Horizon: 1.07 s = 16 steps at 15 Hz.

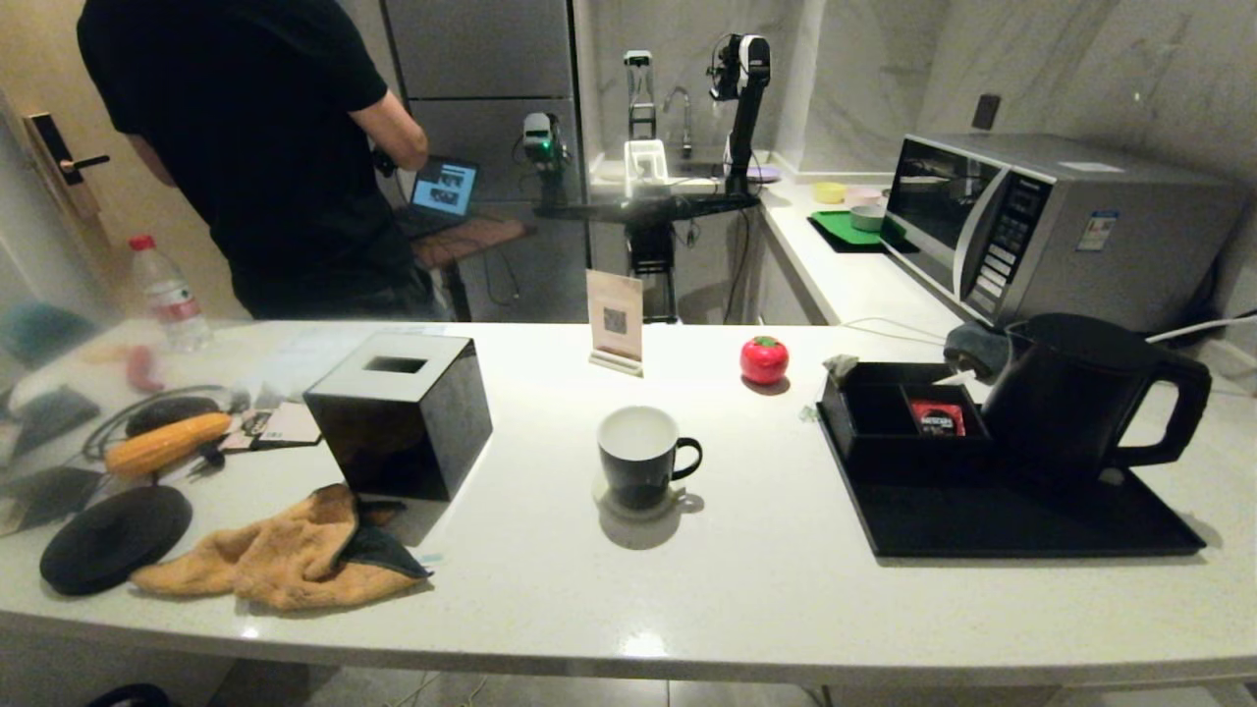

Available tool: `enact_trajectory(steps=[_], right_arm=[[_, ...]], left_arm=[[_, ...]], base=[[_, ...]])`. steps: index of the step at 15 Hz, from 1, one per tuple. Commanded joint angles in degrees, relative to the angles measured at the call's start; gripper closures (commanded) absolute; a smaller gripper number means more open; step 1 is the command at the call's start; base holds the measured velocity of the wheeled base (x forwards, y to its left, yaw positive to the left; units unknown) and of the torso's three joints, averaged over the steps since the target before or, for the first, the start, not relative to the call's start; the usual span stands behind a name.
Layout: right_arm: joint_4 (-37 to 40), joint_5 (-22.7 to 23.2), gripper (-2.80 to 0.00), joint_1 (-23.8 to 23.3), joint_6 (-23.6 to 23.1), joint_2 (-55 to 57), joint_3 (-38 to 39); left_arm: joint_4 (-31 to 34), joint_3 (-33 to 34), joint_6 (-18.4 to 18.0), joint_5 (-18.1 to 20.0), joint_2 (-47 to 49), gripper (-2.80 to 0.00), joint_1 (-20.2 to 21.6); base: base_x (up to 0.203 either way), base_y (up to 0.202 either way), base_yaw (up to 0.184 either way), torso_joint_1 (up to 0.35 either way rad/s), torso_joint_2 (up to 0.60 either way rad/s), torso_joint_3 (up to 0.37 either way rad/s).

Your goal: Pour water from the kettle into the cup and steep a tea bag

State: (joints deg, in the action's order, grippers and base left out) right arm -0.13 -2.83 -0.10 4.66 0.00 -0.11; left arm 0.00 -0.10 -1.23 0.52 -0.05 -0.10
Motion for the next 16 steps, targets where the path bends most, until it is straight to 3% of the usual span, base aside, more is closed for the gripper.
enact_trajectory(steps=[1, 16], right_arm=[[-0.04, 0.00, 0.00, 0.01, 0.00, 0.00, 0.02], [-0.13, -0.89, 0.00, -0.08, 0.27, 0.02, 0.11]], left_arm=[[0.00, 0.01, 0.00, 0.00, 0.05, 0.00, 0.01], [0.00, 0.01, 0.00, 0.00, 0.05, 0.00, 0.01]], base=[[0.000, 0.000, 0.000, 0.000, 0.00, 0.000], [0.000, 0.000, 0.000, 0.000, 0.00, 0.000]])
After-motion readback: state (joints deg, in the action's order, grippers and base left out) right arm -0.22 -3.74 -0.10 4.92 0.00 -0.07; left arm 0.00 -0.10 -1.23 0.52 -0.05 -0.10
